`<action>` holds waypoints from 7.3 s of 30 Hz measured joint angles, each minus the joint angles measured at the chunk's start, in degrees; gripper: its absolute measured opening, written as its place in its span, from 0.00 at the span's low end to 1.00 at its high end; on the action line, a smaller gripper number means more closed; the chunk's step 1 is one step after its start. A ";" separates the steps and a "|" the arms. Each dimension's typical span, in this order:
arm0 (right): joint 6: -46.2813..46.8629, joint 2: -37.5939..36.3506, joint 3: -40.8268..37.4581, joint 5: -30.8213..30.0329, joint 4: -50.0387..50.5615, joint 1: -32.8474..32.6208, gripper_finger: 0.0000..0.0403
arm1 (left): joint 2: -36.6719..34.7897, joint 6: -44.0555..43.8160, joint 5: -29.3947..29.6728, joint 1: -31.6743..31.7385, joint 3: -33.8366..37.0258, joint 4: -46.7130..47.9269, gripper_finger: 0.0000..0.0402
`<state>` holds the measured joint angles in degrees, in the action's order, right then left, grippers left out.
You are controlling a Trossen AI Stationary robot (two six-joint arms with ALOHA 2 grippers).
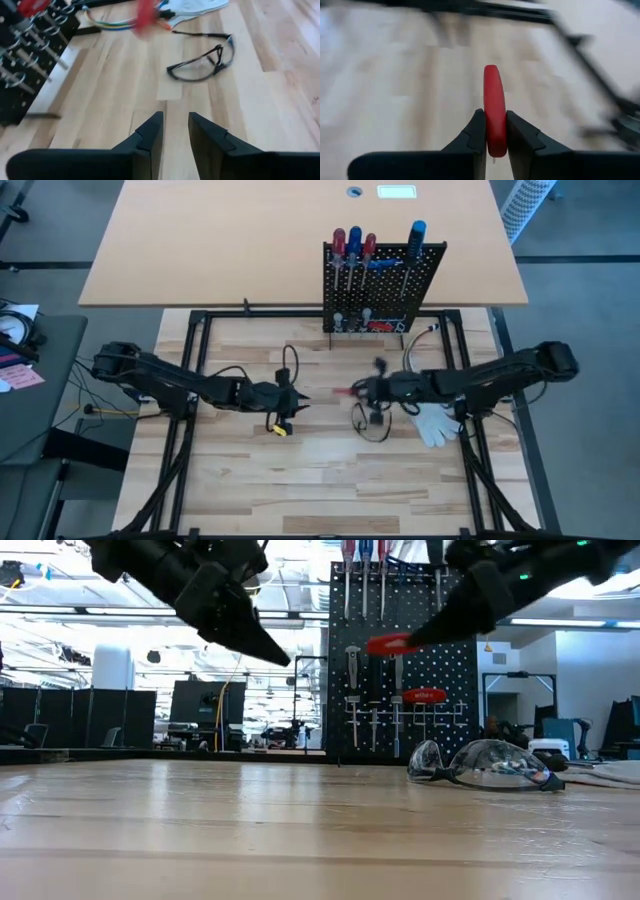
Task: Hang tools onto peg board
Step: Hang the red Allen wrench on the pegboard, then hang the black nut driver on the pegboard
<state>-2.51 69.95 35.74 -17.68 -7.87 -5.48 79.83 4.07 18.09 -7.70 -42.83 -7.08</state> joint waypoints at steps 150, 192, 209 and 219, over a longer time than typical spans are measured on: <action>62.35 3.60 -1.46 -3.90 53.06 11.64 0.72 | 0.88 -5.35 -0.59 -2.47 3.41 -2.81 0.22; 41.02 -14.89 -8.82 -46.42 20.98 0.44 0.27 | 0.88 -5.82 -0.59 -2.49 3.58 -3.06 0.22; -14.12 -3.96 -14.82 -15.68 -59.19 -10.85 0.27 | 23.13 10.67 -10.09 1.45 7.18 -73.60 0.24; -23.38 3.26 -6.03 -12.06 -56.66 -13.88 0.27 | 31.09 6.32 -19.42 5.40 -11.47 -57.64 0.48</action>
<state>-25.89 73.22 29.71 -29.75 -64.53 -19.36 110.92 10.39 -1.33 -2.31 -54.30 -64.72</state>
